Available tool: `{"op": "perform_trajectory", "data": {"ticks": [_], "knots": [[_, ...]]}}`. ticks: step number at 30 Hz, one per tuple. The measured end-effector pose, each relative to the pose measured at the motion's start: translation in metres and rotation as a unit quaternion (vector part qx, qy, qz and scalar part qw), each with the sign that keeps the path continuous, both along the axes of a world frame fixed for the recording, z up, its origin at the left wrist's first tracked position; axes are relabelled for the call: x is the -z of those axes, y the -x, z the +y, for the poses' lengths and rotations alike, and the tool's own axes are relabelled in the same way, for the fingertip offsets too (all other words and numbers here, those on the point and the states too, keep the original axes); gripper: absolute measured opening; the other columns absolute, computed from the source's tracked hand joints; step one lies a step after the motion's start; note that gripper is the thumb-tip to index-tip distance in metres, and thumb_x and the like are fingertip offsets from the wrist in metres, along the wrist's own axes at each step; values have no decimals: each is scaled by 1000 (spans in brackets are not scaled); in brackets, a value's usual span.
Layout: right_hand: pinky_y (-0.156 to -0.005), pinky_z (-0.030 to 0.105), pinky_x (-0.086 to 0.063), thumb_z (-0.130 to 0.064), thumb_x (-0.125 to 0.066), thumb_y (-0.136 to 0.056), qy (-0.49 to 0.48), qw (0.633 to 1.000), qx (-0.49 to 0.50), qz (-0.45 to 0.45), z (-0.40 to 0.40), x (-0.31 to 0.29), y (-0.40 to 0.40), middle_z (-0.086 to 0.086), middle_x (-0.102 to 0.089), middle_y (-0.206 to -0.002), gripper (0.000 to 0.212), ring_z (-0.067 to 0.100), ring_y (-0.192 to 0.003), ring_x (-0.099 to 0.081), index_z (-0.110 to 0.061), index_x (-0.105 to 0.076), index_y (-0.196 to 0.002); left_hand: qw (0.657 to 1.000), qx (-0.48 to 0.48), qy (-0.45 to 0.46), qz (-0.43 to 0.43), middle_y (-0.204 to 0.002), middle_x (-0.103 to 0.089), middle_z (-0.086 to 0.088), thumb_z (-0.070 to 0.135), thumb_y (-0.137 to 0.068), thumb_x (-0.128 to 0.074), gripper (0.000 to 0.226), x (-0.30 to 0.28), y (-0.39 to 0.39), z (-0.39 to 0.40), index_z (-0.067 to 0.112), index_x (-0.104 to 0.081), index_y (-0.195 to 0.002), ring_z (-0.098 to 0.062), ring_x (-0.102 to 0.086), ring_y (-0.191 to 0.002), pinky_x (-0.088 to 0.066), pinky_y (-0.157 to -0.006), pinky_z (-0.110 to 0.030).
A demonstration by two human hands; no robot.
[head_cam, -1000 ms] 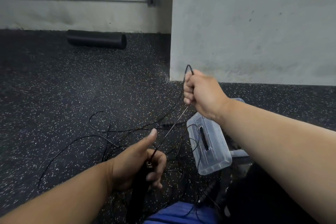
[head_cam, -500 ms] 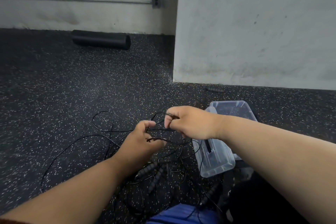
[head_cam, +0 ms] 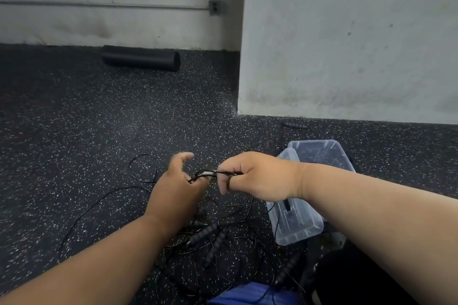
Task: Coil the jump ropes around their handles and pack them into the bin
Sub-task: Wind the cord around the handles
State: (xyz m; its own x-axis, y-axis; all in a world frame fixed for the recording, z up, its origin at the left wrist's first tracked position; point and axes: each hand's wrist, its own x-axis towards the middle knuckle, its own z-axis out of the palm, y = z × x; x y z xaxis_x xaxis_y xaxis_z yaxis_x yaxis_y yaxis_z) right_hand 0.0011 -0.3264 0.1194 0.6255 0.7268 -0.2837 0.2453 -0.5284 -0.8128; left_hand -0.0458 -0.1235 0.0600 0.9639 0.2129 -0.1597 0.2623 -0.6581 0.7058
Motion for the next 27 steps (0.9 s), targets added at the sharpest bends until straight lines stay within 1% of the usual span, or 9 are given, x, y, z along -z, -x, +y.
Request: {"op": "perform_trajectory", "data": {"ticks": [1,3,6,10,12,14,17,24,27], "knots": [[-64,52,-46,-15,-56,-94,-27,999,19,-1,0,2,0,17,-66,-90,23,34,-69,-51,-30,-72,-99,1000,13,2,-7,-75,-68,0,42,-98,-63,13,0,-1,0,30,-58,-104,-21,-63,-69,-50,-60,-42],[-84,64,-51,-31,-62,-88,-97,991,92,-6,-1,7,-5,14,-64,-112,27,42,-92,-59,-42,-67,-112,999,19,44,-16,-65,-64,2,40,-103,-56,29,-1,-2,0,21,-66,-84,-20,-56,-60,-51,-62,-44],[-111,48,-46,-51,-62,-76,-169,955,245,-8,-4,9,-14,-1,-49,-139,66,18,-126,-53,-45,-48,-140,992,18,121,-7,-59,-56,6,44,-107,-51,40,-11,-4,-2,19,-68,-80,-11,-45,-51,-40,-54,-31],[-123,49,-29,-50,-71,-76,-108,968,143,178,0,29,-13,-8,-45,-158,96,12,-137,-45,-46,-25,-160,974,55,218,-18,-66,-56,2,42,-110,-47,44,-29,-4,-5,13,-67,-83,-10,-48,-58,-41,-57,-23],[-113,37,-34,-38,-71,-83,-59,968,59,235,9,37,2,-8,-61,-139,70,10,-122,-54,-37,-49,-149,962,57,268,-18,-68,-55,-1,42,-110,-48,43,-34,-3,-7,13,-66,-83,-13,-49,-62,-43,-60,-25],[-97,44,-44,-28,-63,-100,-61,968,58,237,18,44,13,1,-71,-94,17,15,-91,-66,-26,-67,-116,946,28,321,-16,-68,-54,-1,41,-109,-50,37,-37,-5,-6,14,-66,-90,-14,-48,-62,-44,-60,-27],[-79,46,-51,-38,-49,-109,-62,971,158,166,17,39,9,-2,-52,-60,32,17,-59,-57,-18,-67,-92,938,-9,346,-10,-68,-55,3,40,-106,-58,27,-35,-10,5,14,-65,-104,-14,-48,-67,-43,-71,-34],[-55,24,-31,-26,-44,-109,-29,983,180,-11,13,11,-11,-13,-46,-59,29,2,-51,-38,-15,-66,-93,935,60,319,141,-70,-56,3,30,-93,-78,26,-16,-8,21,24,-71,-117,-15,-48,-65,-41,-76,-36],[-53,26,-29,-22,-40,-111,-153,965,202,67,26,8,-3,-8,-44,-59,28,9,-52,-36,-11,-60,-93,931,145,297,157,-65,-51,5,27,-91,-82,40,-14,1,12,41,-66,-124,-14,-45,-58,-38,-63,-30]]}}
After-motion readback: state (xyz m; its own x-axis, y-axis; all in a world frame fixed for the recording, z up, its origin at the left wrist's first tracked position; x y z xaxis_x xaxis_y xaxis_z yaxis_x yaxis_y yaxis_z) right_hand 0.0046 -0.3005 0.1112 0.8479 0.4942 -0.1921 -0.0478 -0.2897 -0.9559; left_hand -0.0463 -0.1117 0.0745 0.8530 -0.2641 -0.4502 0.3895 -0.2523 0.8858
